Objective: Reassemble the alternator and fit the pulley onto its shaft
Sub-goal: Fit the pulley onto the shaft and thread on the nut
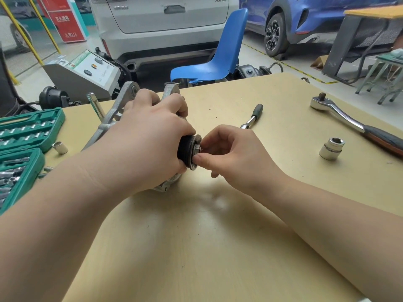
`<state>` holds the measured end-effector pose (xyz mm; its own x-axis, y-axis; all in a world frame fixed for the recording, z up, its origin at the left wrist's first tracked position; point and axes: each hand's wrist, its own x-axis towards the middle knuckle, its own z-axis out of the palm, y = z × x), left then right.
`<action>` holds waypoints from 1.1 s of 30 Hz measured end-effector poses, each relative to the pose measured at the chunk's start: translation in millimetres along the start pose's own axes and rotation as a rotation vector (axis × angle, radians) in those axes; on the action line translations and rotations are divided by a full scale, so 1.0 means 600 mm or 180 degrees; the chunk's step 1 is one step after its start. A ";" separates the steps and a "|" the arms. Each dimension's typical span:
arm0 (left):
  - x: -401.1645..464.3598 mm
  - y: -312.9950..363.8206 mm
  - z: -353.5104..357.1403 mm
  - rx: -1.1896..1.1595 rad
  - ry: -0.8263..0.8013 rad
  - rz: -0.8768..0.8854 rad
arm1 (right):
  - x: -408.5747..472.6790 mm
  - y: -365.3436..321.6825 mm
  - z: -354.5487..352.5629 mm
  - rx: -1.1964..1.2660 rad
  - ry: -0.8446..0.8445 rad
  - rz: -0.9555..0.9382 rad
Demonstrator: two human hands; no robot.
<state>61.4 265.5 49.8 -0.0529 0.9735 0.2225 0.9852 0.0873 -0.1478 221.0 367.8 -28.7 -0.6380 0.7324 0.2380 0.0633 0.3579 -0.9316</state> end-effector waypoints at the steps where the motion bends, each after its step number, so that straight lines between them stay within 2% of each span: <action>1: 0.000 -0.001 0.001 -0.0008 0.0010 0.0003 | 0.000 0.001 0.001 -0.0010 0.0033 -0.0001; 13: 0.000 0.000 0.003 0.0068 -0.0004 -0.0019 | -0.001 0.006 0.004 -0.0108 0.0120 -0.0199; 28: 0.001 -0.001 0.001 0.0022 -0.0012 -0.0001 | -0.001 0.006 0.007 0.0067 0.0110 0.0104; 33: 0.000 0.000 0.004 -0.0040 0.0044 -0.0017 | -0.001 0.006 0.006 0.0389 0.0109 0.0470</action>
<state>60.9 265.7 47.6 -0.0561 0.9700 0.2365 0.9868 0.0898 -0.1346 218.7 366.6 -33.0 -0.6020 0.7917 0.1037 0.0591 0.1737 -0.9830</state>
